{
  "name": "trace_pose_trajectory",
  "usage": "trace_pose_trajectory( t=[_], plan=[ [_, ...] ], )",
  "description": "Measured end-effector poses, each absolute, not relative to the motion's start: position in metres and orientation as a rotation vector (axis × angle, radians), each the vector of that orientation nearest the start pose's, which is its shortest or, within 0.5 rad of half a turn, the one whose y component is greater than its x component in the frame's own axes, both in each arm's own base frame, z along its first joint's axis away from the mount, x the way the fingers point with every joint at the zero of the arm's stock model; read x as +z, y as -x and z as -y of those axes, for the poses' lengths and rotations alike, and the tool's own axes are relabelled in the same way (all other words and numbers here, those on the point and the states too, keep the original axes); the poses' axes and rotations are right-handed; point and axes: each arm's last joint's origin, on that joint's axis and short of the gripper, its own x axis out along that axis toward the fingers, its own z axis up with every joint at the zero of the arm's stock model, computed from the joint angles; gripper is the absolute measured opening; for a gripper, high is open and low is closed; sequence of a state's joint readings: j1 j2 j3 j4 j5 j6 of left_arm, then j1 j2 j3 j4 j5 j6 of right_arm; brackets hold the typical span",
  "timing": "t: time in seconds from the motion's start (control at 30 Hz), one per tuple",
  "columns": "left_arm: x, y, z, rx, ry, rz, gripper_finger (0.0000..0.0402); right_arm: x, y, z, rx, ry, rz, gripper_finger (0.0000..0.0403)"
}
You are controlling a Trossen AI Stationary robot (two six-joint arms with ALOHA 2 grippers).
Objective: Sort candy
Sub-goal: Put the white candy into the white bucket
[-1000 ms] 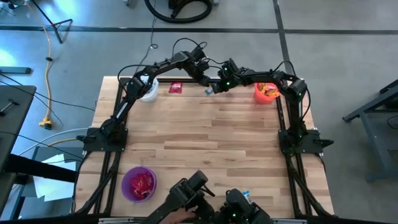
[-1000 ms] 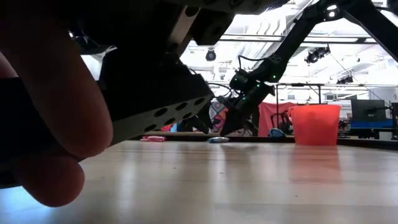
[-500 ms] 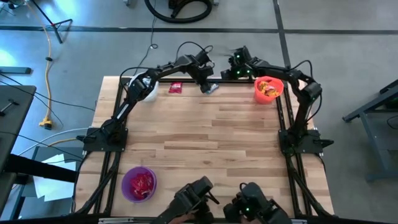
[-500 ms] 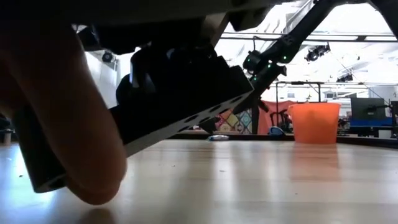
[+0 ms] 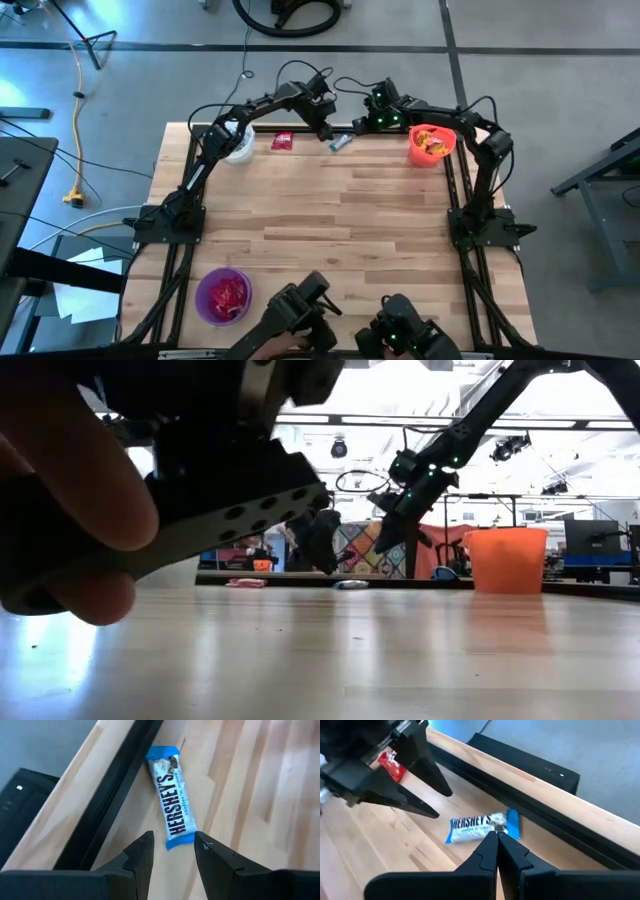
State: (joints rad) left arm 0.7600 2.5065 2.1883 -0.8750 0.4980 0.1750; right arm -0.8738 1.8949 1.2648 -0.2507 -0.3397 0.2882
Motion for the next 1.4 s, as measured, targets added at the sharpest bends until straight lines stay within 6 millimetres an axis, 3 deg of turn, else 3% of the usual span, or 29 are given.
trace_pose_trajectory(
  t=[0.37, 0.53, 0.7, 0.83, 1.03, 1.2, 1.4],
  plan=[
    [0.154, -0.378, -0.355, 0.132, 0.589, -0.949, 0.0129, 0.151, -0.276, 0.308, -0.617, -0.820, -0.670, 0.0000],
    [0.154, -0.380, -0.353, 0.122, 0.570, -0.951, 0.0129, 0.157, -0.294, 0.314, -0.644, -0.786, -0.660, 0.0000],
    [0.154, -0.374, -0.357, 0.109, 0.598, -0.944, 0.0129, 0.150, -0.295, 0.317, -0.664, -0.799, -0.766, 0.0000],
    [0.153, -0.372, -0.356, -0.017, 0.676, -0.867, 0.0129, 0.148, -0.294, 0.314, -0.653, -0.790, -0.803, 0.0000],
    [0.129, -0.363, -0.350, 0.053, 0.704, -0.977, 0.0129, 0.147, -0.295, 0.313, -0.672, -0.770, -0.803, 0.0000],
    [0.142, -0.368, -0.344, 0.076, 0.627, -0.972, 0.0129, 0.136, -0.304, 0.305, -0.641, -0.759, -0.843, 0.0000],
    [0.141, -0.370, -0.342, 0.104, 0.607, -1.005, 0.0129, 0.129, -0.317, 0.293, -0.603, -0.776, -0.859, 0.0000]
  ],
)
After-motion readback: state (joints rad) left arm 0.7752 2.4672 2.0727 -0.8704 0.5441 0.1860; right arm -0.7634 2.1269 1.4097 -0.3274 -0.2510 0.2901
